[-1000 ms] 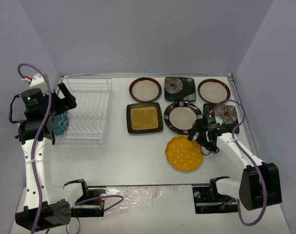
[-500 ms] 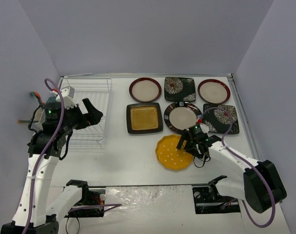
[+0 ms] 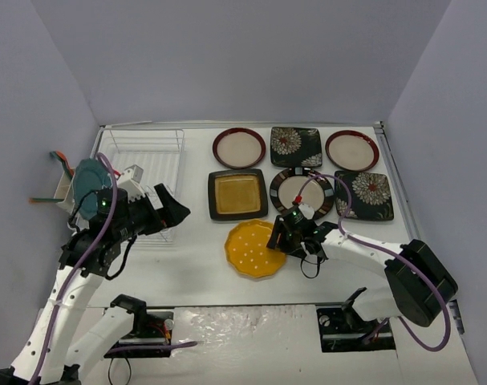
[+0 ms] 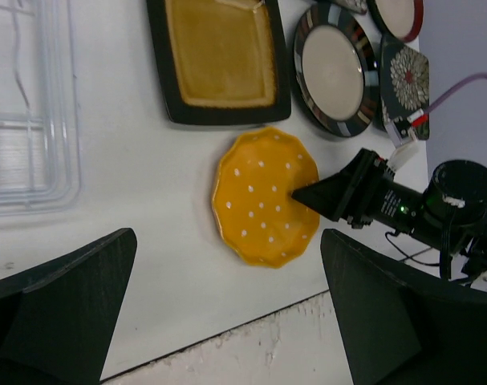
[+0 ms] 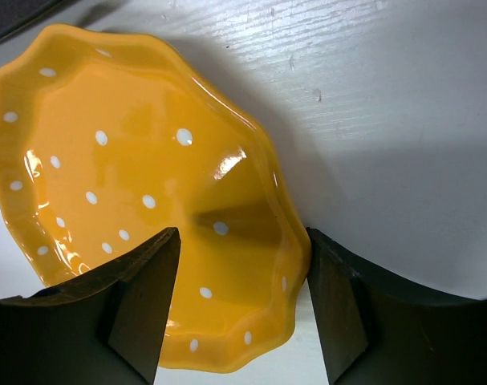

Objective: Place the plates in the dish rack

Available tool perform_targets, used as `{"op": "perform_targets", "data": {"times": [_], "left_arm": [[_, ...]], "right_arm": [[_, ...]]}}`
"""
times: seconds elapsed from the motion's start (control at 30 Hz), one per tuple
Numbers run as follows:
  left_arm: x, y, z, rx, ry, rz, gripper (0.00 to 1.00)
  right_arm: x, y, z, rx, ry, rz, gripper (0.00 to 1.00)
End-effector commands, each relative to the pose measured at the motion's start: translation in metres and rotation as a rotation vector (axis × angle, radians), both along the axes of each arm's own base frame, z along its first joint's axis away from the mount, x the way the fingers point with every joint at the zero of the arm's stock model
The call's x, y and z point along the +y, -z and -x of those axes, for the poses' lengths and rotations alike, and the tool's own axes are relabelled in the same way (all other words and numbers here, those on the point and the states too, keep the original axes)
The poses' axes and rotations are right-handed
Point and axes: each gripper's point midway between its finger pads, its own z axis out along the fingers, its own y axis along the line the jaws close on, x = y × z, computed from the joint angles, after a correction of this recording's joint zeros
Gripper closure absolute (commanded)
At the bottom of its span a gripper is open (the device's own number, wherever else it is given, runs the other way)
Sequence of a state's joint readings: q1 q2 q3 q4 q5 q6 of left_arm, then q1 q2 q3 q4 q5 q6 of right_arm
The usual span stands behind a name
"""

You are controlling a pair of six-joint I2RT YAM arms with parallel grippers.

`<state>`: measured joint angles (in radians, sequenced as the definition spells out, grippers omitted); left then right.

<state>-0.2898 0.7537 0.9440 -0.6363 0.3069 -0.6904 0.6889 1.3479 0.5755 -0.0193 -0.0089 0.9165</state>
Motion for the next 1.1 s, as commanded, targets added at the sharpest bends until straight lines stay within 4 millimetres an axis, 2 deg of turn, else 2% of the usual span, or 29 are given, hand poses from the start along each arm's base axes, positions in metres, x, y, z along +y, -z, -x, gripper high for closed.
{"op": "perform_targets", "data": {"times": [0.0, 0.23, 0.33, 0.5, 0.57, 0.8, 1.07], "left_arm": [[-0.024, -0.012, -0.004, -0.032, -0.007, 0.086, 0.03], [-0.068, 0.017, -0.002, 0.015, 0.013, 0.032, 0.03], [-0.088, 0.036, 0.003, 0.067, 0.027, -0.006, 0.03], [-0.102, 0.071, 0.012, 0.151, 0.008, -0.051, 0.03], [-0.104, 0.084, 0.014, 0.183, -0.006, -0.061, 0.03], [-0.099, 0.124, 0.026, 0.291, -0.079, -0.077, 0.03], [-0.096, 0.156, 0.034, 0.372, -0.143, -0.034, 0.03]], "right_arm": [[-0.011, 0.024, 0.017, 0.062, -0.009, 0.053, 0.47], [-0.031, 0.039, 0.03, 0.07, 0.009, 0.108, 0.62], [-0.034, 0.039, 0.032, 0.069, 0.01, 0.108, 0.73], [-0.03, 0.036, 0.034, 0.072, 0.018, 0.073, 0.95], [-0.028, 0.032, 0.033, 0.071, 0.027, 0.056, 1.0], [-0.008, 0.002, 0.029, 0.092, 0.058, -0.117, 1.0], [0.002, -0.042, 0.008, 0.09, 0.123, -0.324, 1.0]]}}
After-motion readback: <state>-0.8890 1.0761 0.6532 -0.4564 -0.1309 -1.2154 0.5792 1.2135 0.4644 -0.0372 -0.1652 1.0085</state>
